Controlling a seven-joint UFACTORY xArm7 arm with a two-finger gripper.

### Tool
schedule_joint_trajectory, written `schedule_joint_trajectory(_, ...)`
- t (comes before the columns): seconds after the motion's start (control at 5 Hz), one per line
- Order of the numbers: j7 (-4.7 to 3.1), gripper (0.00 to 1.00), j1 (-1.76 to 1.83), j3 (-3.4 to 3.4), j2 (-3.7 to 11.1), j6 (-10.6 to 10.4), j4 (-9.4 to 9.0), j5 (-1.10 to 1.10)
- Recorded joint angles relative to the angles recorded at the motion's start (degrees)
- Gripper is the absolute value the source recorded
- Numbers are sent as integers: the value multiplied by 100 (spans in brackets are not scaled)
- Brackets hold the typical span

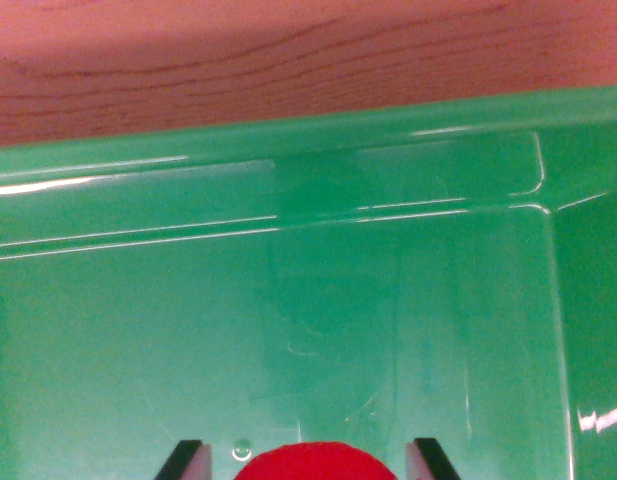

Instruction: Pick fruit

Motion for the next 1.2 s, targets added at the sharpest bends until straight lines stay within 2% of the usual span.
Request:
schedule_joint_trajectory(0.2, 14, 100, 4, -4, -81, 222, 141, -17)
schedule_joint_trajectory(0.4, 14, 100, 4, -4, -81, 222, 141, -17)
schedule_joint_trajectory(0.6, 27, 100, 8, -8, -153, 419, 267, -33)
schedule_joint_trajectory(0.8, 27, 100, 8, -8, -153, 419, 267, -33)
schedule_joint_trajectory(1.0, 39, 100, 12, -12, -221, 606, 387, -47)
schedule_joint_trajectory(1.2, 39, 100, 12, -12, -221, 606, 387, -47)
